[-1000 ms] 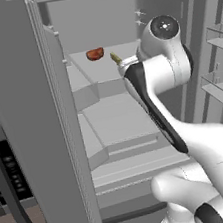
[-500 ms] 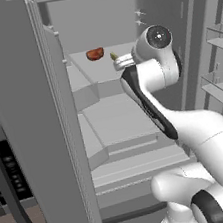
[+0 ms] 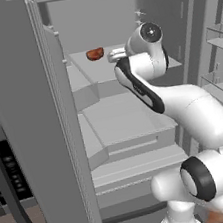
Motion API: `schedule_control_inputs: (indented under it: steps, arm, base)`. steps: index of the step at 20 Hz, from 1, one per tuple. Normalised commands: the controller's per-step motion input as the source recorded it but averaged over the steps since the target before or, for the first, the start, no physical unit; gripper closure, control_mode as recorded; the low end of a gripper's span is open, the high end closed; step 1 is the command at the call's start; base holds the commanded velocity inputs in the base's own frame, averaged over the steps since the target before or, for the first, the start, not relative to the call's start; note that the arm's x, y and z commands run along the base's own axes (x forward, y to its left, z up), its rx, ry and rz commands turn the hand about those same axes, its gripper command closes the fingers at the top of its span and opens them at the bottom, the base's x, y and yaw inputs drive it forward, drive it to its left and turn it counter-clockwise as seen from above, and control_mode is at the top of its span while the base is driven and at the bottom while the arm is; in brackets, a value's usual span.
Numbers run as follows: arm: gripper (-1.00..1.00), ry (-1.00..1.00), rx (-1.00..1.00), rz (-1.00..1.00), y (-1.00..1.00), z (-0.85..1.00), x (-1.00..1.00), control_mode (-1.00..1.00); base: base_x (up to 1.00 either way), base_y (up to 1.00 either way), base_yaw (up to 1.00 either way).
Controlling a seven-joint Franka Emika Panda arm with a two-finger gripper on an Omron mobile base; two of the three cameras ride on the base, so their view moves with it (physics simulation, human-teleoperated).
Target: Pick the egg and butter from the fridge and place them by the bowl for mixing.
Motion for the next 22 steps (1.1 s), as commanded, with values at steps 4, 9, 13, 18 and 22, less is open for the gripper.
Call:
schedule_control_inputs:
  steps: [4, 9, 13, 18, 22]
  arm:
    - [-1.0, 0.09, 0.01, 0.0, 0.16, -0.11, 0.73, -1.0]
    - [-1.0, 0.16, 0.0, 0.02, 0.17, -0.29, 0.61, -1.0]
    - [-1.0, 0.02, 0.0, 0.03, 0.04, -0.25, 0.51, -1.0]
    - [-1.0, 0.0, -0.01, 0.05, 0.0, -0.15, 0.29, -1.0]
    - [-1.0, 0.0, -0.03, 0.04, 0.05, -0.33, 0.03, -1.0]
  base:
    - [0.0, 0.0, 0.0]
    - [0.0, 0.0, 0.0]
    - [0.0, 0.0, 0.0]
    - [0.0, 0.0, 0.0]
    - [0.0, 0.0, 0.0]
